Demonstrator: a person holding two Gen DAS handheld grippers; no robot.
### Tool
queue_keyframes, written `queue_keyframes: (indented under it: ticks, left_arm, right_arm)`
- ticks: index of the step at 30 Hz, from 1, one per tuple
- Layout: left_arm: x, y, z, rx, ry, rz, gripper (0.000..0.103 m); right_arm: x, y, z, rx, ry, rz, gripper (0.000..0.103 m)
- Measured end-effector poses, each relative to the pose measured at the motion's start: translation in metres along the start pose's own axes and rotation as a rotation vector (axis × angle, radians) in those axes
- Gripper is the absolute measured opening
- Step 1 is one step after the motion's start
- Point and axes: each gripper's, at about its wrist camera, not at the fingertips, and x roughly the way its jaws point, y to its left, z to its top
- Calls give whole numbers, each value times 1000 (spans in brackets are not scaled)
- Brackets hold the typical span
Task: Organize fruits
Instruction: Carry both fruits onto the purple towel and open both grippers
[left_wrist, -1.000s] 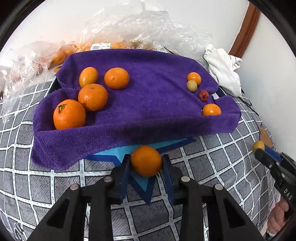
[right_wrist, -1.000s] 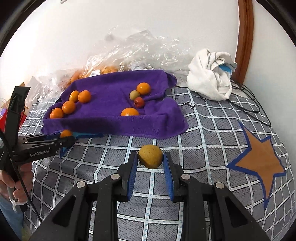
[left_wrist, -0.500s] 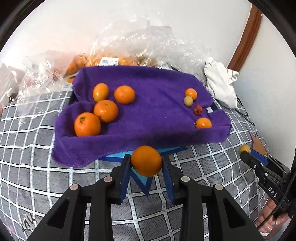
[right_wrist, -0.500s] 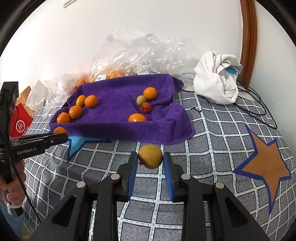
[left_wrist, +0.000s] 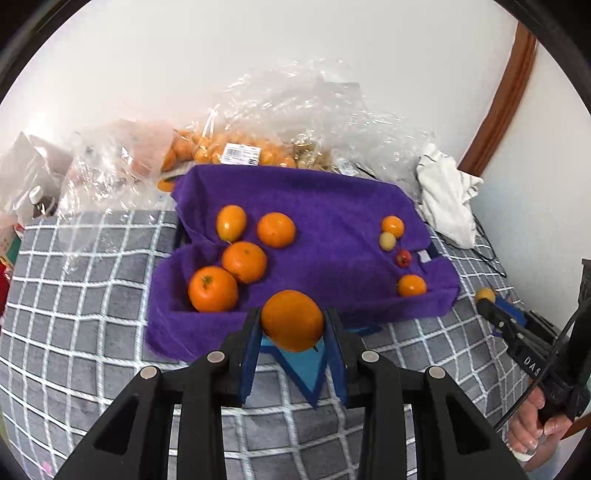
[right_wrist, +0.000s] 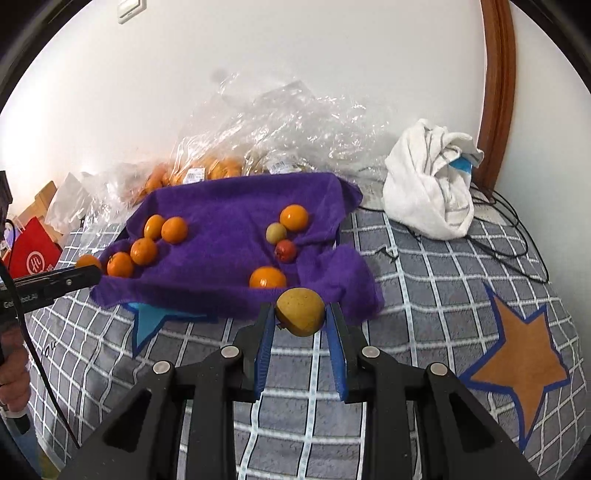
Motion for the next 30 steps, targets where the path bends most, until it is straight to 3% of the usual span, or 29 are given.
queue_keyframes:
  ticks: [9,14,19,30]
  left_arm:
    - [12,23,24,-43,4,-17,32]
    - [35,13,29,-27,34,-30,32]
    - [68,1,38,-18,95,3,32]
    - [106,-12,39,15,182,26,32]
  right_arm:
    - [33,-5,26,9,25,0,28]
    - [63,-12,33,24,84,26,28]
    - [88,-13,33,16,140,24,28]
    - [98,-4,32,-37,149,-1,28]
